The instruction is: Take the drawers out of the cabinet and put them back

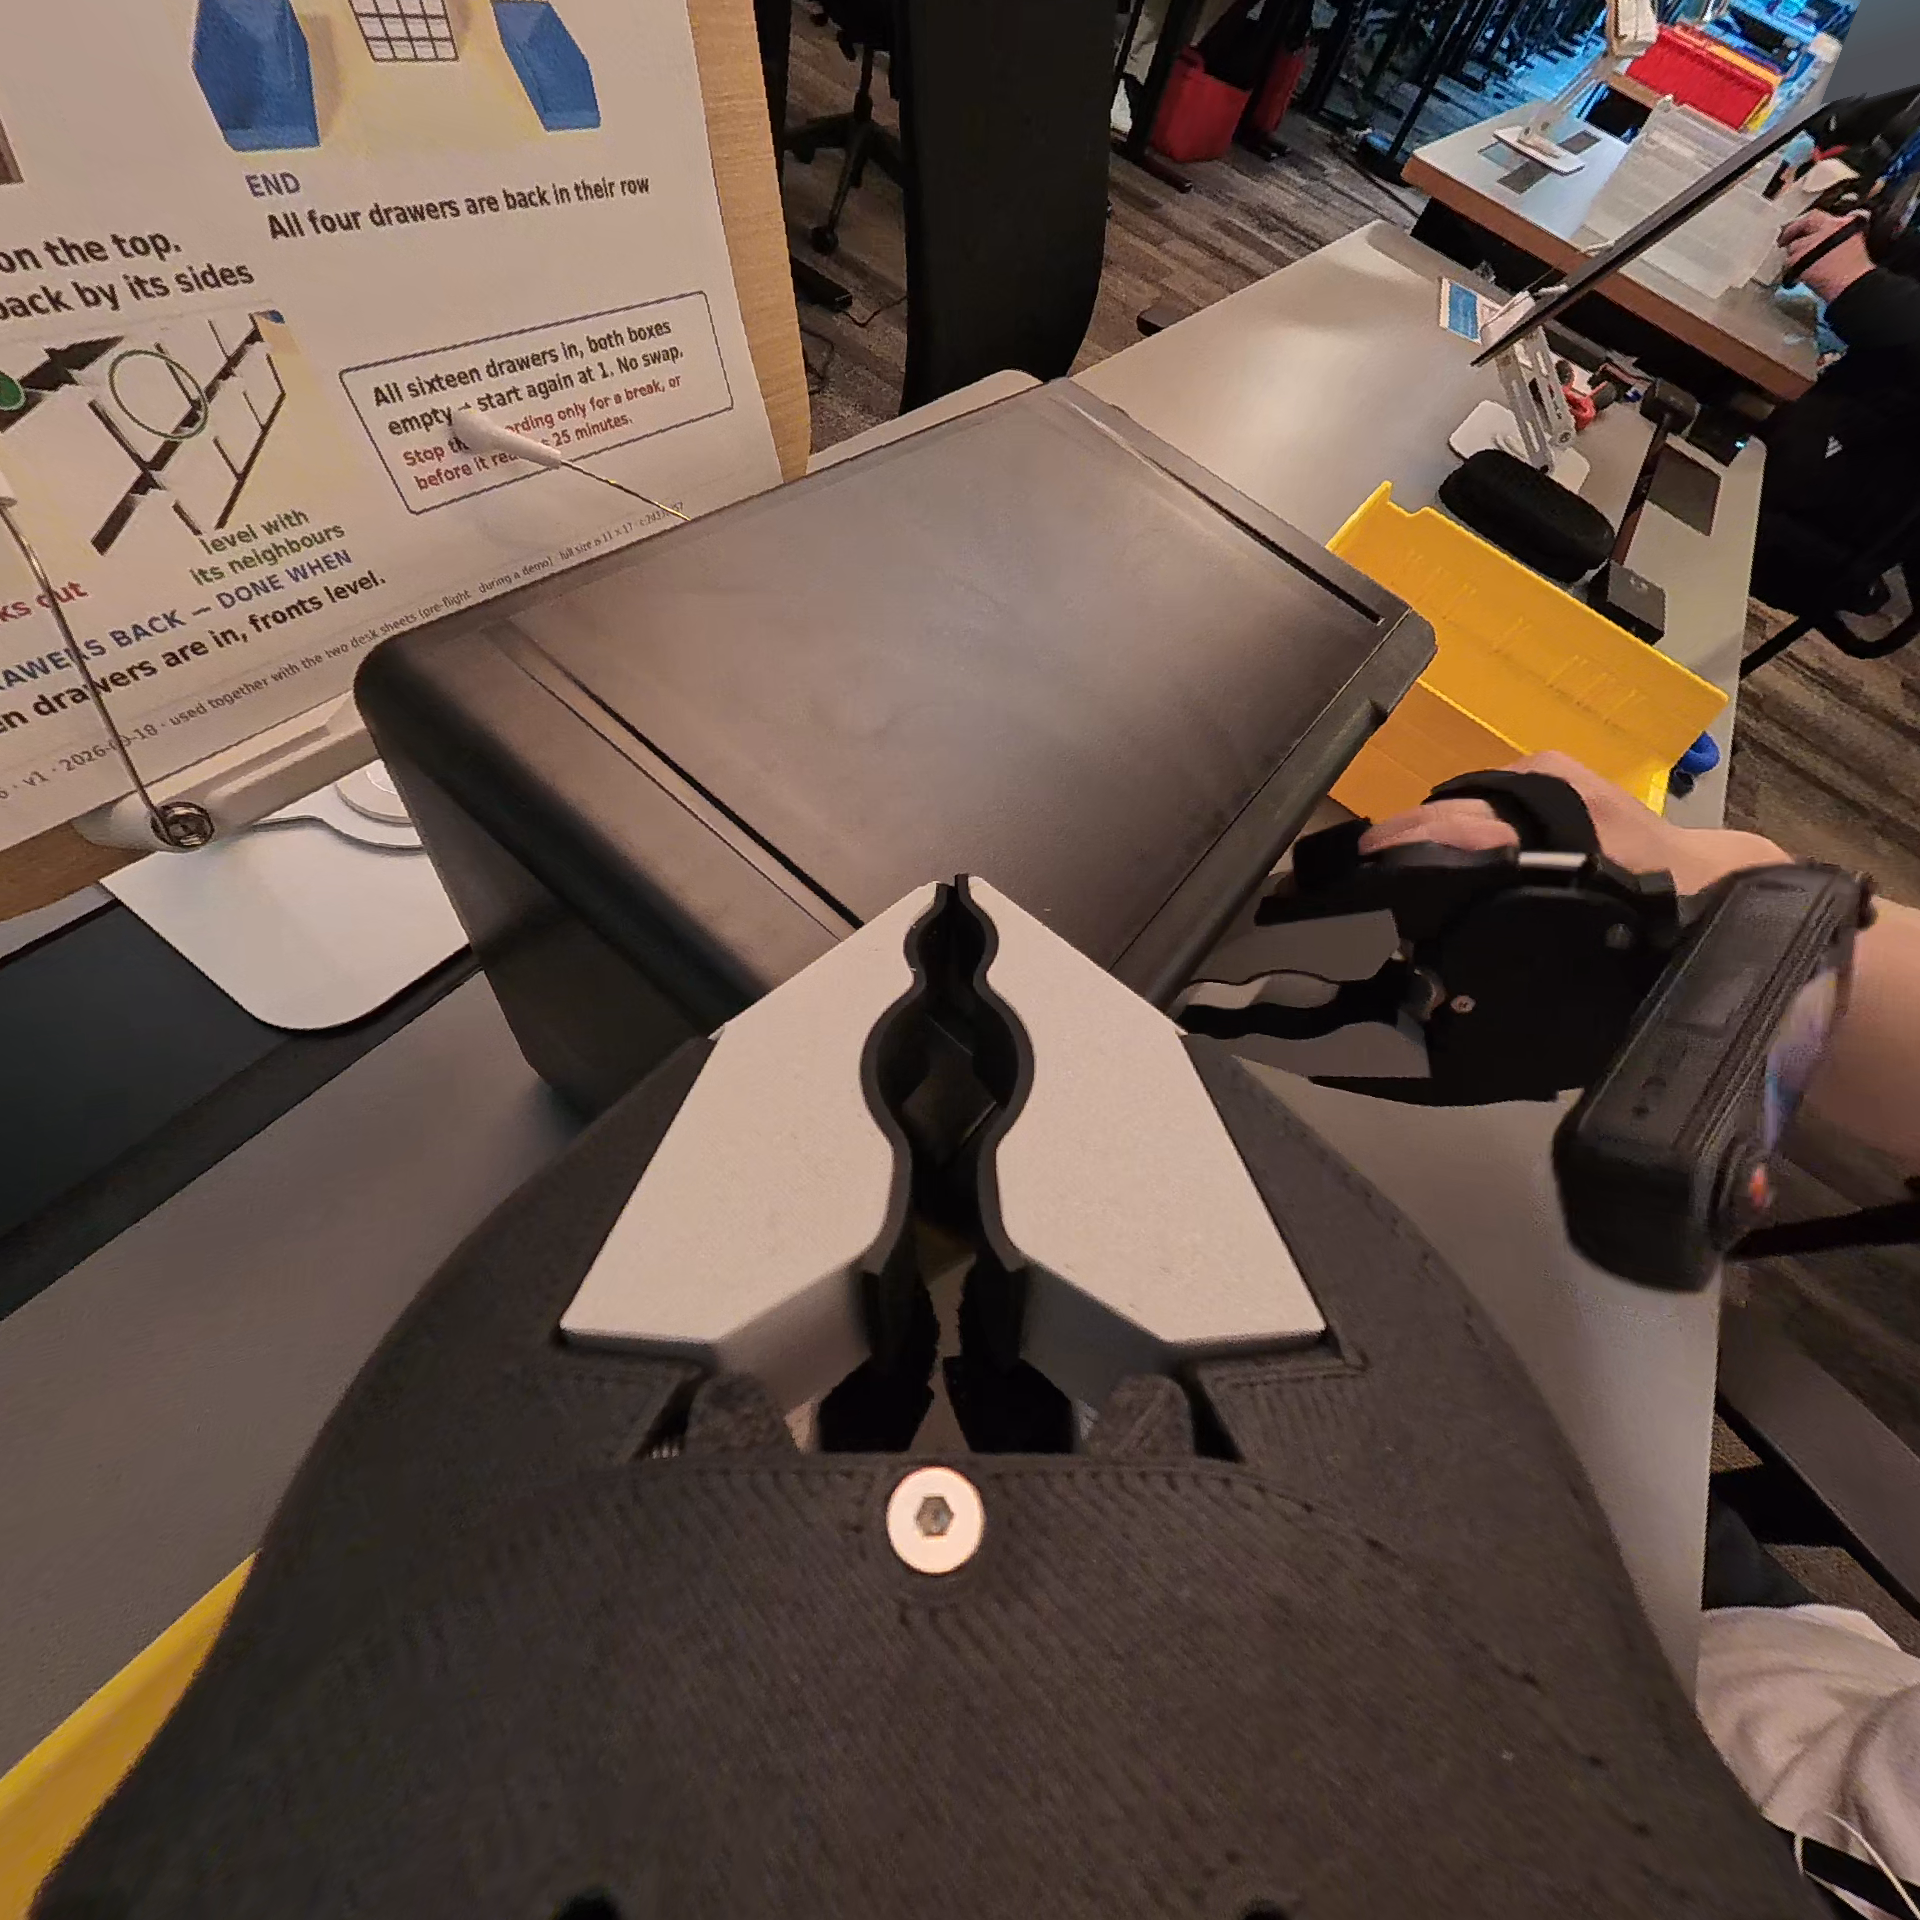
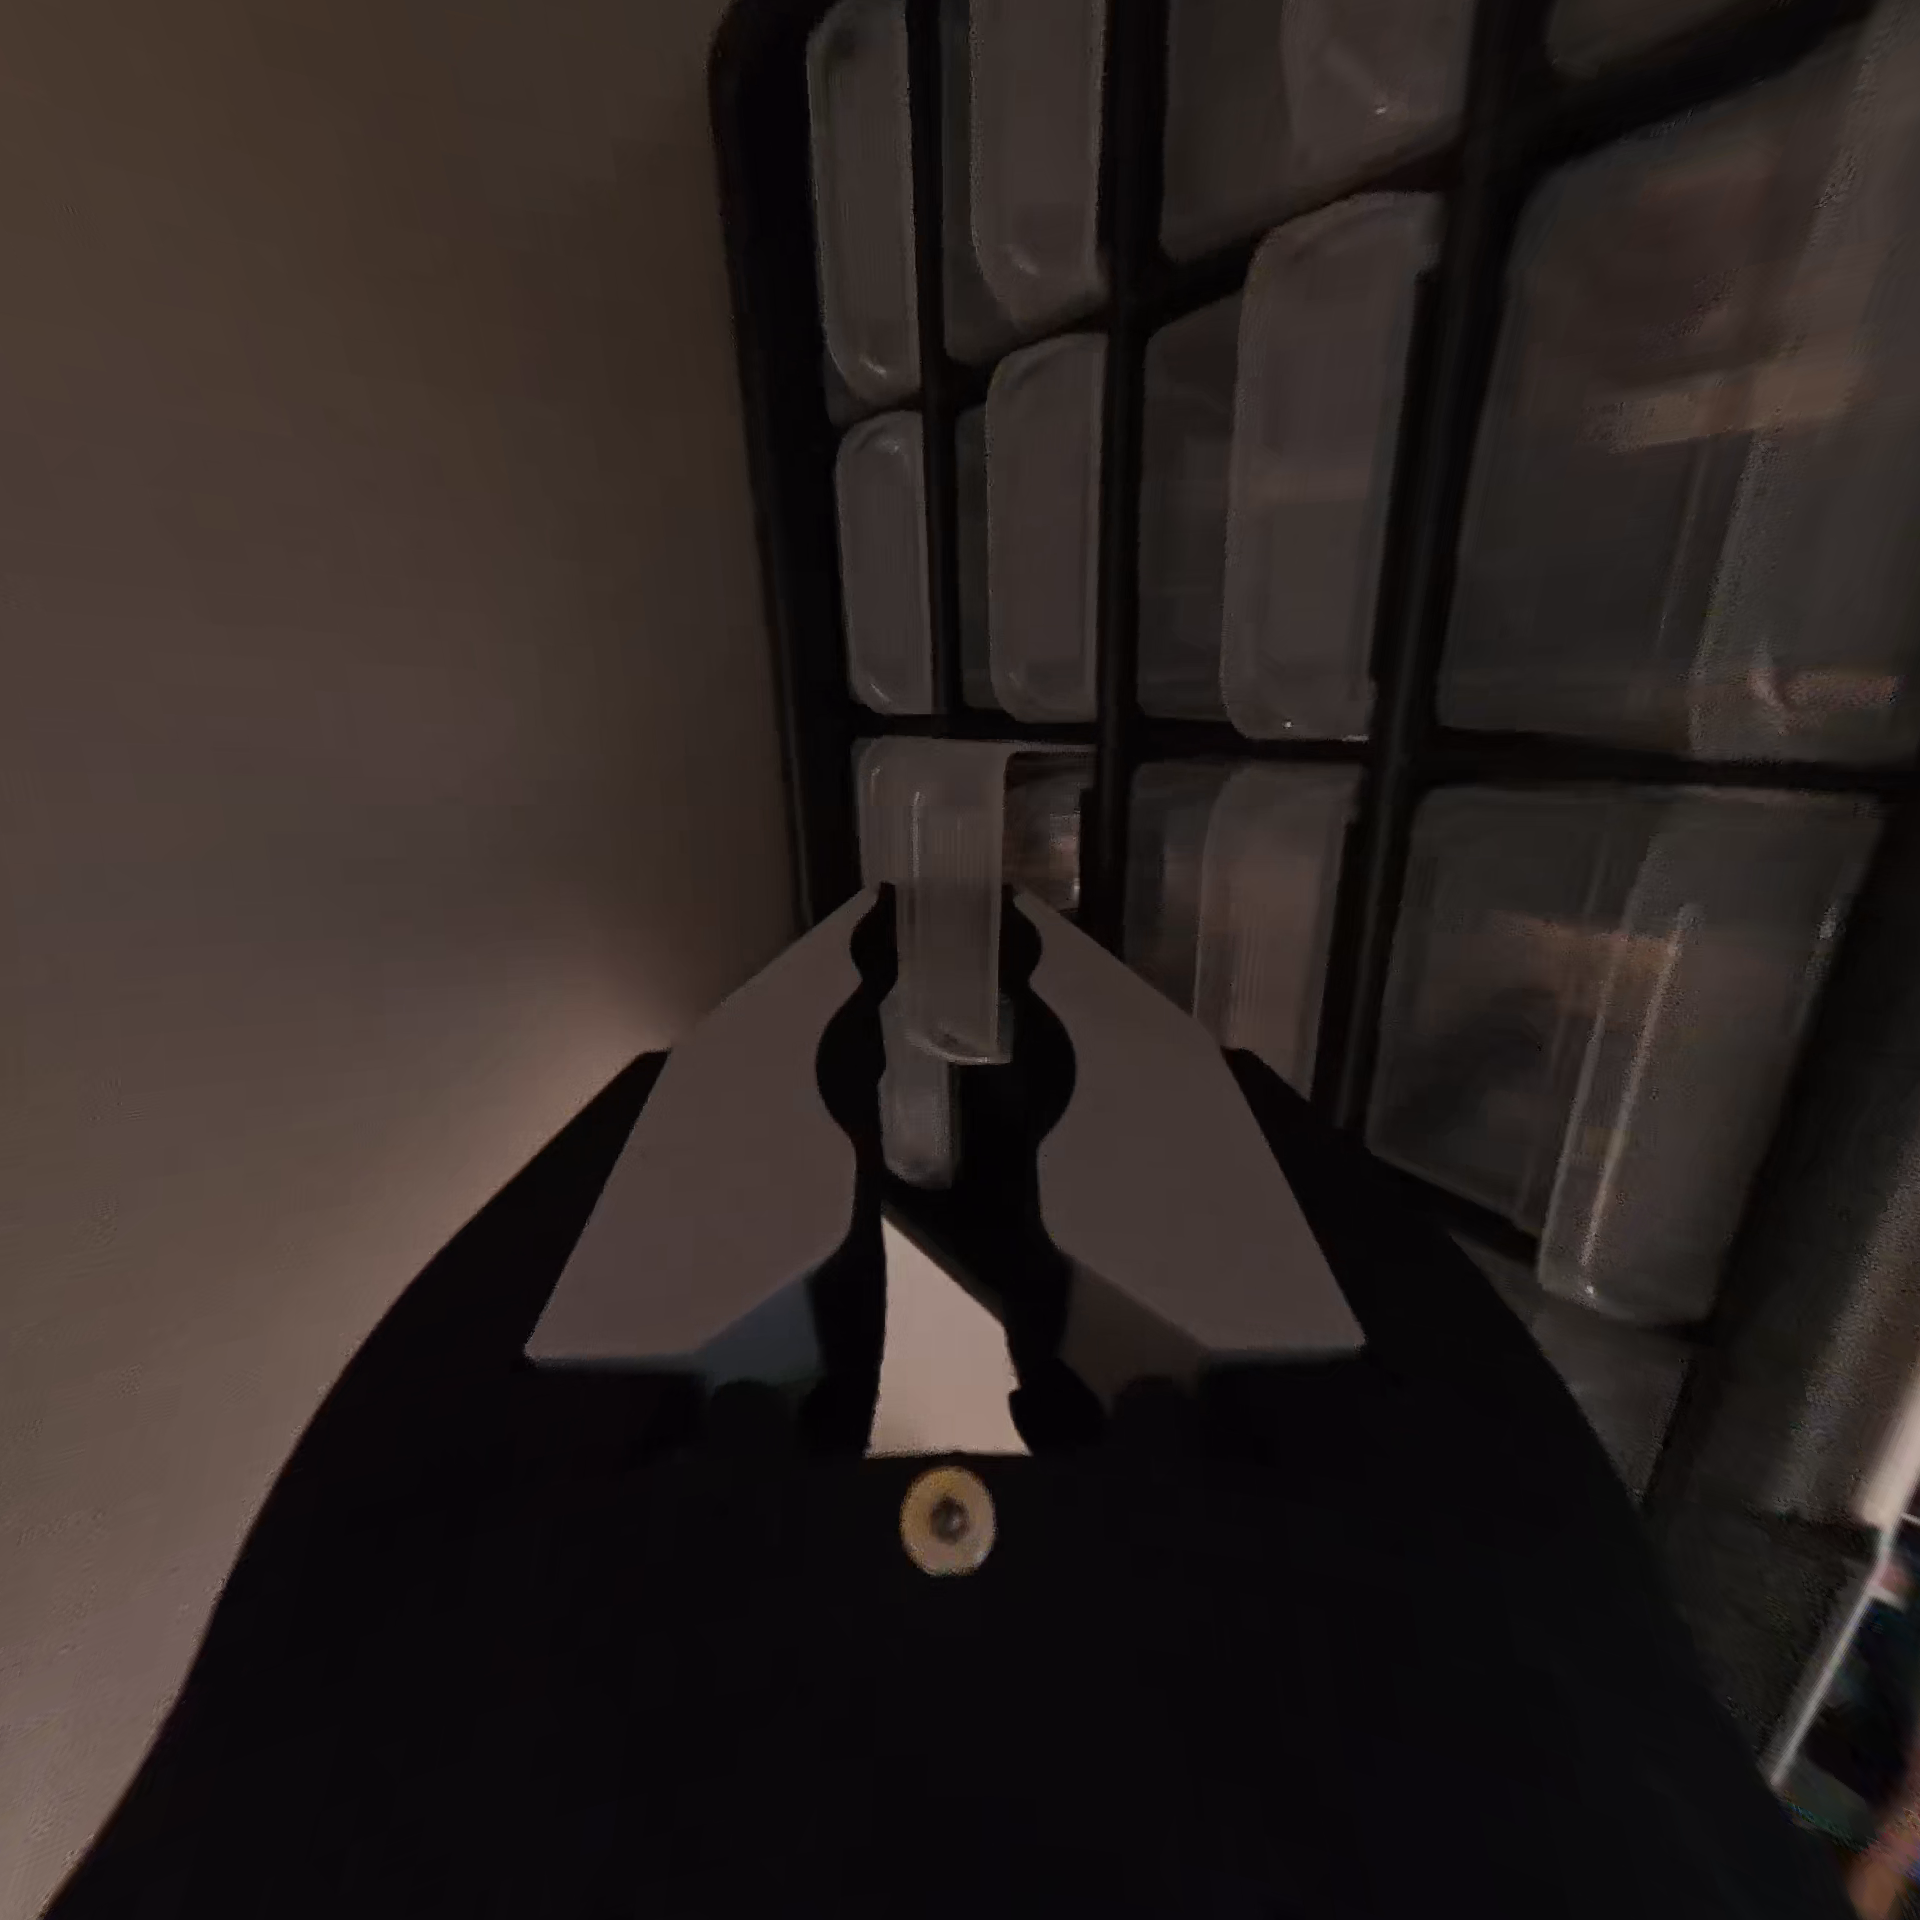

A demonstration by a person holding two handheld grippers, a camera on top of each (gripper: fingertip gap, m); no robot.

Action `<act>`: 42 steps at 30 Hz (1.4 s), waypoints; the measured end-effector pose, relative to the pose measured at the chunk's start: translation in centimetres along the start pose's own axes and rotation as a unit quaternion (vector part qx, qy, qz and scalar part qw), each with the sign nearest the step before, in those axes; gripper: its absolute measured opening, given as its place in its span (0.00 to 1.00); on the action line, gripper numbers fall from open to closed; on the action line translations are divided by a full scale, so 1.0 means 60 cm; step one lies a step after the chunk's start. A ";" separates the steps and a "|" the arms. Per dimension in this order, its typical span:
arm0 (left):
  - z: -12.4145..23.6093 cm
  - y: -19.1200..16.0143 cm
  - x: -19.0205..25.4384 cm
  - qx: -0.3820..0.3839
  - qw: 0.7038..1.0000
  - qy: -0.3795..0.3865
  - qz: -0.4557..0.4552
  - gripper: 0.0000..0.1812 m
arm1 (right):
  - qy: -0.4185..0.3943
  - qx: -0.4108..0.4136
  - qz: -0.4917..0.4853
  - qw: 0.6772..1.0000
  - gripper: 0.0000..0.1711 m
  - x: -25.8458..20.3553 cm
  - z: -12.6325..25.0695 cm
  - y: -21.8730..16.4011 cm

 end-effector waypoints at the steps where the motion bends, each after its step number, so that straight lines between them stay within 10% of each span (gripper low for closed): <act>1: 0.000 0.000 0.000 0.000 1.000 0.000 0.000 0.00 | 0.022 0.009 -0.014 1.000 0.10 0.001 0.005 -0.001; 30: 0.000 -0.001 0.000 0.000 1.000 -0.002 0.002 0.00 | 0.308 0.086 -0.097 0.942 0.06 -0.085 0.137 0.022; 37: 0.000 -0.001 -0.001 0.000 1.000 -0.004 0.003 0.00 | 0.117 -0.015 -0.285 0.951 0.06 -0.059 0.356 -0.165; 42: 0.001 -0.001 0.000 0.001 1.000 -0.003 0.002 0.00 | 0.070 -0.103 -0.497 0.859 0.06 -0.057 0.366 -0.398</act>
Point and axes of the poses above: each gripper's, where its closed fingertips meet, z back along the fingers, y out of its top, x = y × z across the jaws, the point moved 9 cm from there along z, back along the fingers, and after that the axes turned 10 degrees about z, right-handed, at the moved point
